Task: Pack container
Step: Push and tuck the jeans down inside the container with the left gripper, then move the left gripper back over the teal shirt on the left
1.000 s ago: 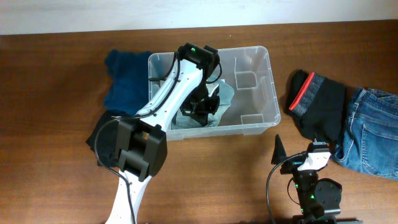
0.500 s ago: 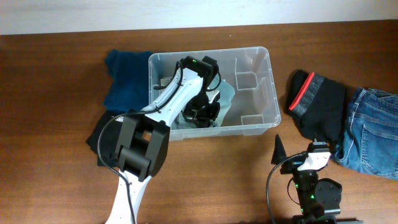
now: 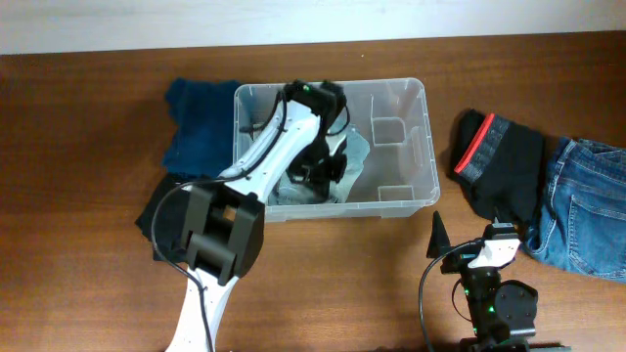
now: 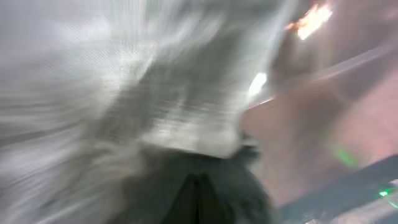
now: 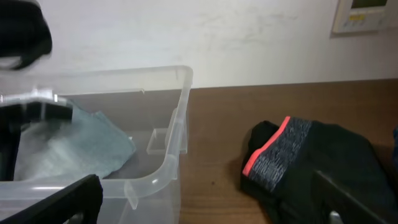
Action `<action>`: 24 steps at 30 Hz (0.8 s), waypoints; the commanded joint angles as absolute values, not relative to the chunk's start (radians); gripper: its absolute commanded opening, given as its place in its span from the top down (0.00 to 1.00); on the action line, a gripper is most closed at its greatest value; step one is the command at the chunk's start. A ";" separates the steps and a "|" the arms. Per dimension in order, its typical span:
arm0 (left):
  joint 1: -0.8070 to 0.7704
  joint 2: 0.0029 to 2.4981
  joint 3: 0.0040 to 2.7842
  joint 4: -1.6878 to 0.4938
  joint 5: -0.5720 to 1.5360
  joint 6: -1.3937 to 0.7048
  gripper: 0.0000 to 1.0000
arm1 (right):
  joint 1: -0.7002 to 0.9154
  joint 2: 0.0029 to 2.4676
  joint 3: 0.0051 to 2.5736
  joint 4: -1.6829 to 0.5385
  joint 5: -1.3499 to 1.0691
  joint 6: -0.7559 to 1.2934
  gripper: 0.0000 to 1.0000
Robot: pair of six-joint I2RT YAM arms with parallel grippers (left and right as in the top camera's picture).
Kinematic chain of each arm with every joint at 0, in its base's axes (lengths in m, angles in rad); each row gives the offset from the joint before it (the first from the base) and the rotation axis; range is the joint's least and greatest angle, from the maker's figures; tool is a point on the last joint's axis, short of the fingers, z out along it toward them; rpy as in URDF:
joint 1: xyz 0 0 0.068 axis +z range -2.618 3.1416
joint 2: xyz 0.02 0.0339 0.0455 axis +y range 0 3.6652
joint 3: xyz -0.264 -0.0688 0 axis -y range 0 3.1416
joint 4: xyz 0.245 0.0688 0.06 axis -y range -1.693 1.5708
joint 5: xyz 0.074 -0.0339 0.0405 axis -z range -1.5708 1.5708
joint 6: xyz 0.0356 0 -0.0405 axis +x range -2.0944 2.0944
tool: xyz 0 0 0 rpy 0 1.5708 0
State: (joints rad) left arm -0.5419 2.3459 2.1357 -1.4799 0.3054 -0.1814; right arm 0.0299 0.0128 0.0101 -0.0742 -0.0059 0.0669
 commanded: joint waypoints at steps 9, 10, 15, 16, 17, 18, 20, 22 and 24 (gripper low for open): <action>-0.543 2.261 2.323 -1.398 0.087 -0.333 1.00 | 0.033 0.006 0.006 -0.079 -0.015 0.060 0.02; -0.543 2.270 2.323 -1.387 0.063 -0.350 1.00 | 0.033 0.006 0.006 -0.079 -0.015 0.060 0.02; -0.543 2.320 2.321 -1.341 -0.002 -0.397 1.00 | 0.033 0.006 0.006 -0.079 -0.015 0.060 0.02; -0.543 2.345 2.321 -1.333 -0.010 -0.397 1.00 | 0.033 0.006 0.006 -0.079 -0.015 0.060 0.02; -0.540 2.363 2.320 -1.330 -0.021 -0.397 1.00 | 0.033 0.006 0.006 -0.079 -0.015 0.060 0.02; -0.540 2.379 2.317 -1.324 -0.033 -0.397 1.00 | 0.033 0.006 0.006 -0.079 -0.015 0.060 0.02; -0.540 2.418 2.310 -1.302 -0.070 -0.397 1.00 | 0.033 0.006 0.006 -0.079 -0.015 0.060 0.02; -0.539 2.460 2.310 -1.272 -0.115 -0.397 1.00 | 0.033 0.006 0.006 -0.079 -0.015 0.060 0.02; -0.538 2.511 2.310 -1.239 -0.129 -0.397 1.00 | 0.033 0.006 0.006 -0.079 -0.015 0.060 0.02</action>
State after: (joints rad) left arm -0.5419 2.4294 2.3192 -1.2663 -0.0532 -0.3805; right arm 0.0299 0.0128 0.0101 -0.0738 -0.0059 0.0669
